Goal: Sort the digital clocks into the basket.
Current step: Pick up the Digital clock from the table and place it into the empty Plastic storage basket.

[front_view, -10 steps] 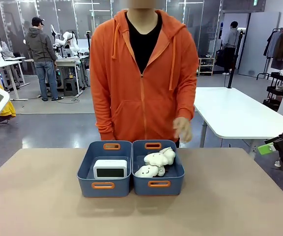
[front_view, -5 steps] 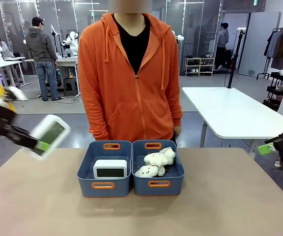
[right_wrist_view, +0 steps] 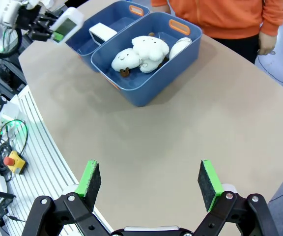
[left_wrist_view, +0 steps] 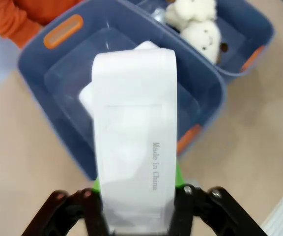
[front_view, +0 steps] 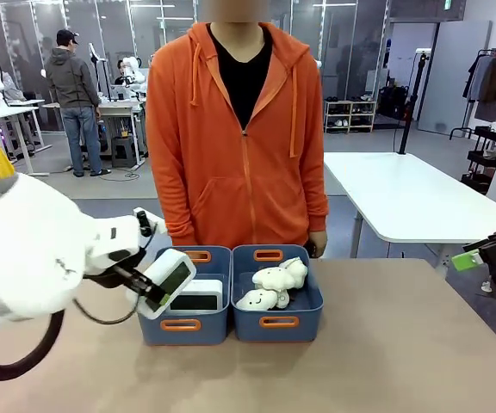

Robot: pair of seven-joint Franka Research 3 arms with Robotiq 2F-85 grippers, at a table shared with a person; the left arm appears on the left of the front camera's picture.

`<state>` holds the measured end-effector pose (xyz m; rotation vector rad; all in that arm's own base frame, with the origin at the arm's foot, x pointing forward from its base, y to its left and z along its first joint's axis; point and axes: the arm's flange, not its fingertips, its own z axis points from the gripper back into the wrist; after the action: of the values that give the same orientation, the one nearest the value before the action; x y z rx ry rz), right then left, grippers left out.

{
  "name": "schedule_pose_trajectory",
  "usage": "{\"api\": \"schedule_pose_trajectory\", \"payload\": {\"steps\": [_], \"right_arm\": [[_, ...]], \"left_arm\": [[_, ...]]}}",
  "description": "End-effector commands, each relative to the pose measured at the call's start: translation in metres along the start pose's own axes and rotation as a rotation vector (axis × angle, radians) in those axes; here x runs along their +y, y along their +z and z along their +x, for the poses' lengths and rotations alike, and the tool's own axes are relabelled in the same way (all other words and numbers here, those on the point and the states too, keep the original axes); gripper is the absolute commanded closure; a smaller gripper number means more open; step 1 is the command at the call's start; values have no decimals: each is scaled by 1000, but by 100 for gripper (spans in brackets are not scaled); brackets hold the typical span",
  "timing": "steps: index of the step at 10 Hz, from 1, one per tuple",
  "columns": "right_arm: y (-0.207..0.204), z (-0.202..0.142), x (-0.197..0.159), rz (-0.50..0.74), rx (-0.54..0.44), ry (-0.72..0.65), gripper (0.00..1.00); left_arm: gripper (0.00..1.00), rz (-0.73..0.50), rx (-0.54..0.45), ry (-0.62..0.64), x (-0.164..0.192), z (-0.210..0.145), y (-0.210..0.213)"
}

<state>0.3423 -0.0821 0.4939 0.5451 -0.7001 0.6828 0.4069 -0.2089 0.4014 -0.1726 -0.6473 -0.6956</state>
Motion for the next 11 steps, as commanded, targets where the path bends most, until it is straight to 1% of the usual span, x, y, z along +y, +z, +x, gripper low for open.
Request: {"api": "schedule_pose_trajectory", "payload": {"steps": [1, 2, 3, 4, 6, 7, 8, 9, 10, 11], "right_arm": [[1, -1, 1, 6, 8, -1, 0], [1, -1, 1, 6, 8, -1, 0], [1, -1, 1, 6, 8, -1, 0], [1, -1, 1, 6, 8, -1, 0], [1, -1, 1, 6, 8, -1, 0], [1, -1, 1, 6, 8, -1, 0], [1, -1, 1, 6, 8, -1, 0], [1, -1, 1, 6, 8, -1, 0], [1, -1, 1, 6, 8, -1, 0], [1, -1, 1, 6, 8, -1, 0]], "left_arm": [[100, 93, 10, 34, 1, 30, -32], [100, 102, -22, 51, 1, 40, -41], [43, 99, -31, 57, 2, 46, -42], [0, 102, -27, 48, 3, 48, -41], [0, 81, -32, 83, 8, 49, -33], [0, 79, -45, 96, 11, 51, -22], [1, 71, -34, 131, 15, 52, -11], [1, -33, 34, 34, 19, 45, 4], [1, 81, -57, 88, 20, 39, -24], [1, 81, -57, 88, 20, 39, -24]]}}
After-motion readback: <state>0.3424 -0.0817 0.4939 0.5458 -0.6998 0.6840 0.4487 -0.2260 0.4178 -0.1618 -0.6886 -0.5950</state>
